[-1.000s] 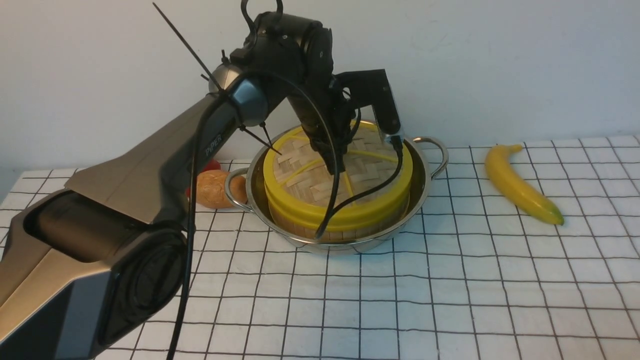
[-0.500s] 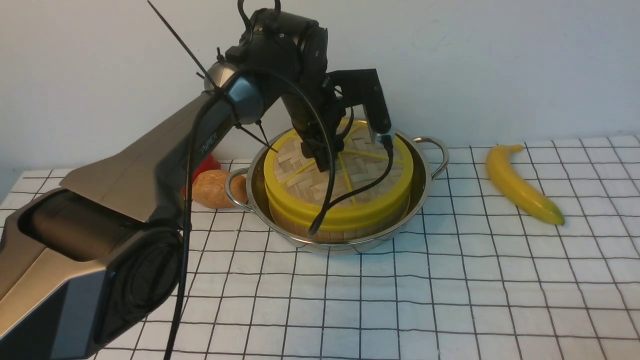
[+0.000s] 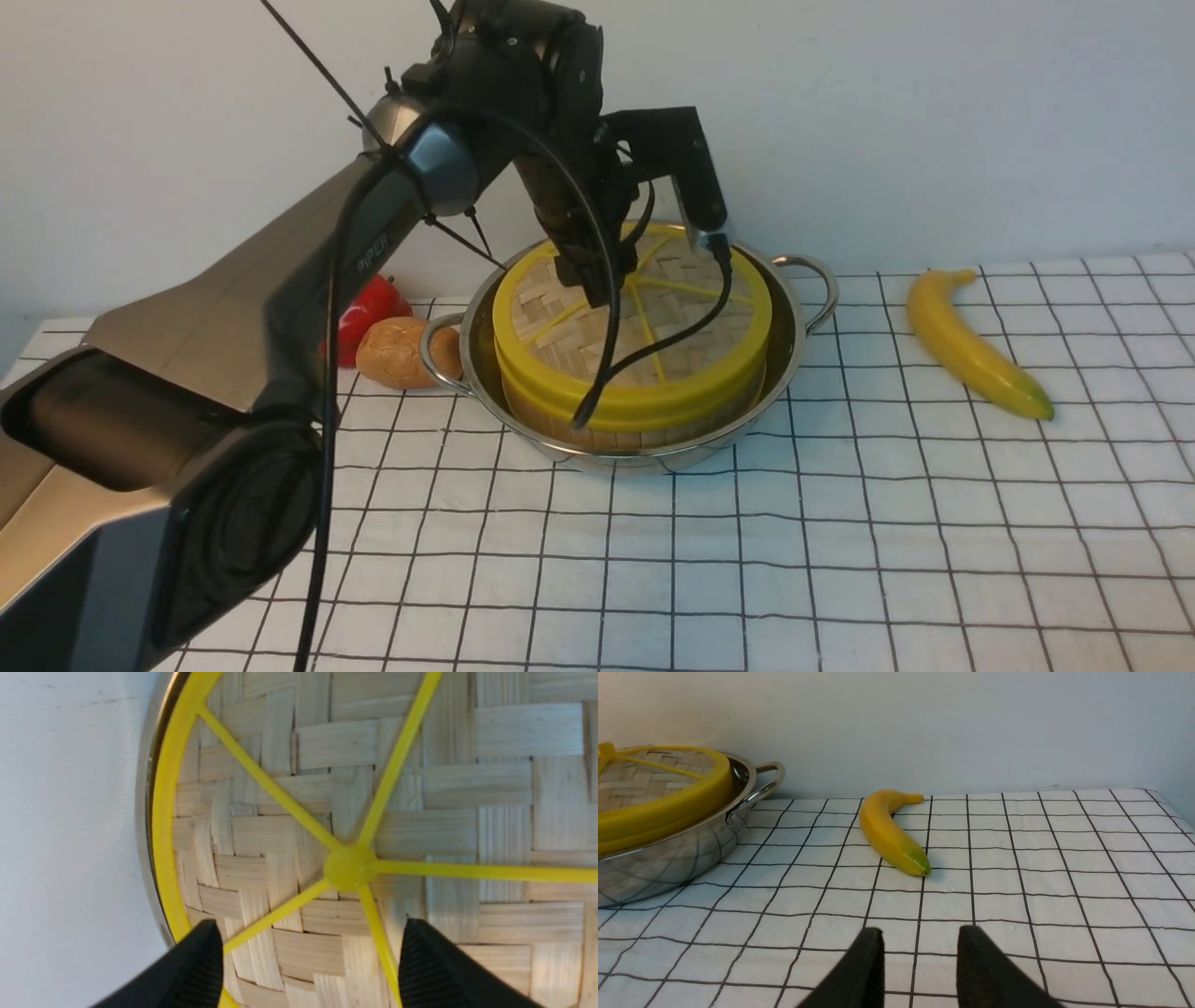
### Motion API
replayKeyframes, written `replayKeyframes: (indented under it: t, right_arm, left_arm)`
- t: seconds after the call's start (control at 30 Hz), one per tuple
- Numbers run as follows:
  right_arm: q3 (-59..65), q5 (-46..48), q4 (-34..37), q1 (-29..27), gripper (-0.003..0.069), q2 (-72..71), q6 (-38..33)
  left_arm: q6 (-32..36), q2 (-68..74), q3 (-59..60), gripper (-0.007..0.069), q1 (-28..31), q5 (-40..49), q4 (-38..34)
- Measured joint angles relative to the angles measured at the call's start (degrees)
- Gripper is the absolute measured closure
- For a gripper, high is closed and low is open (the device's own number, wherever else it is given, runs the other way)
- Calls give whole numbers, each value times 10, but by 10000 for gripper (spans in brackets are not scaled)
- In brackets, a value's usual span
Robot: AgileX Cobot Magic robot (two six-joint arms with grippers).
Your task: Place the steamer in the pot on the white tablecloth, and put the lid on the steamer.
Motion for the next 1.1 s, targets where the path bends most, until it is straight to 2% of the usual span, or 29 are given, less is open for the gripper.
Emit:
replayKeyframes:
  t: [0.27, 0.5, 0.8, 0.9, 1.1]
  right_arm:
    - [0, 0, 0, 0, 416, 0, 0]
    - [0, 0, 0, 0, 416, 0, 0]
    - [0, 0, 0, 0, 416, 0, 0]
    - [0, 0, 0, 0, 416, 0, 0]
    - [0, 0, 0, 0, 416, 0, 0]
  left_arm:
    - [-6, -30, 3, 161, 0, -5, 18]
    - [-67, -69, 3, 161, 0, -10, 61]
    - [-204, -146, 3, 161, 0, -12, 84]
    - [-282, -187, 3, 161, 0, -15, 63]
    - [-349, -219, 3, 161, 0, -31, 31]
